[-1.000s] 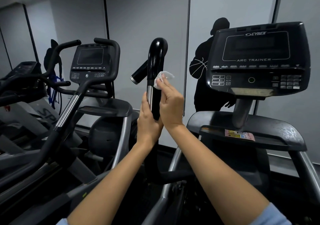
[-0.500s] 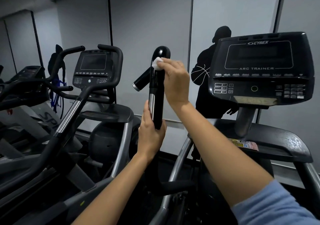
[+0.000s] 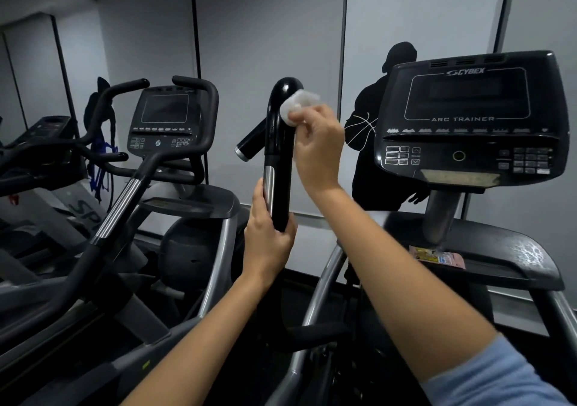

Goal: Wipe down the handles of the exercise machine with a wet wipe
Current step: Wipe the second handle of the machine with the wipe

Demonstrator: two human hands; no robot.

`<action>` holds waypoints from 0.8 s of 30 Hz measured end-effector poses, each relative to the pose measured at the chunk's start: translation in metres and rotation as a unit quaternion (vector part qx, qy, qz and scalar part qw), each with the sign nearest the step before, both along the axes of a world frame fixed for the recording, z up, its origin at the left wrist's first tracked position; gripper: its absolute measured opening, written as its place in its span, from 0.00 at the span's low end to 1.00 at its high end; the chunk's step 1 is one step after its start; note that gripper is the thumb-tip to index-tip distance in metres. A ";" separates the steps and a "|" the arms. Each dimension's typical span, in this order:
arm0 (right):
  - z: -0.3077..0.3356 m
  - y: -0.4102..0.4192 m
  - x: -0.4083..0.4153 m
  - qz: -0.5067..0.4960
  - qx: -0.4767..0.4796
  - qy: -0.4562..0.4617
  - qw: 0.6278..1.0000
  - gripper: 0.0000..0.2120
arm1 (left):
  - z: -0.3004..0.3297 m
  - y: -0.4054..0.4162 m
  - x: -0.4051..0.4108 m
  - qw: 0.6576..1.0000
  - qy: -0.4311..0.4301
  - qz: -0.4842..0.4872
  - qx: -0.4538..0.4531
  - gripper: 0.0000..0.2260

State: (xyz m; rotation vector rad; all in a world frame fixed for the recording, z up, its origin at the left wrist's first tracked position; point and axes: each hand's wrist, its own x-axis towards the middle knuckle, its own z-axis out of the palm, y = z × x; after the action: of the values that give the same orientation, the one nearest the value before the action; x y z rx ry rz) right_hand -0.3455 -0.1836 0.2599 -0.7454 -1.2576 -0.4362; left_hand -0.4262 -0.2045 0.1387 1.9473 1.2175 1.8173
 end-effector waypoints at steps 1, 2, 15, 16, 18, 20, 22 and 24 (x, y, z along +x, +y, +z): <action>0.009 0.003 0.001 -0.008 -0.001 -0.005 1.000 0.11 | 0.000 0.000 0.000 1.000 -0.003 0.000 0.001 0.33; 0.016 0.006 0.001 -0.013 -0.002 -0.005 1.000 0.12 | 0.000 -0.001 0.001 1.000 -0.005 0.002 0.002 0.33; 0.008 0.005 0.002 0.086 -0.023 0.081 0.993 0.10 | 0.039 0.005 0.002 0.999 -0.031 0.016 -0.022 0.29; 0.008 0.005 0.001 0.085 -0.026 0.068 0.994 0.10 | 0.045 0.008 0.004 0.999 -0.033 0.023 -0.028 0.27; 0.019 0.011 0.003 0.072 -0.022 0.061 0.995 0.11 | 0.053 0.012 0.007 0.998 -0.043 0.031 -0.031 0.23; 0.033 0.019 0.005 0.061 -0.023 0.060 0.996 0.12 | 0.053 0.013 0.008 0.998 -0.056 0.032 -0.021 0.18; 0.047 0.028 0.008 0.051 -0.048 0.062 0.996 0.12 | 0.050 0.015 0.009 0.997 -0.063 0.031 -0.011 0.16; 0.061 0.041 0.013 0.051 -0.095 0.082 0.991 0.12 | 0.050 0.015 0.010 0.997 -0.066 0.027 -0.006 0.14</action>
State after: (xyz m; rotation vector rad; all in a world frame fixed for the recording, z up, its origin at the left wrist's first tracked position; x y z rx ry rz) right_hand -0.3327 -0.1427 0.3211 -0.8557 -1.1865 -0.1693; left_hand -0.4162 -0.1891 0.1883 1.7734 1.2468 1.9256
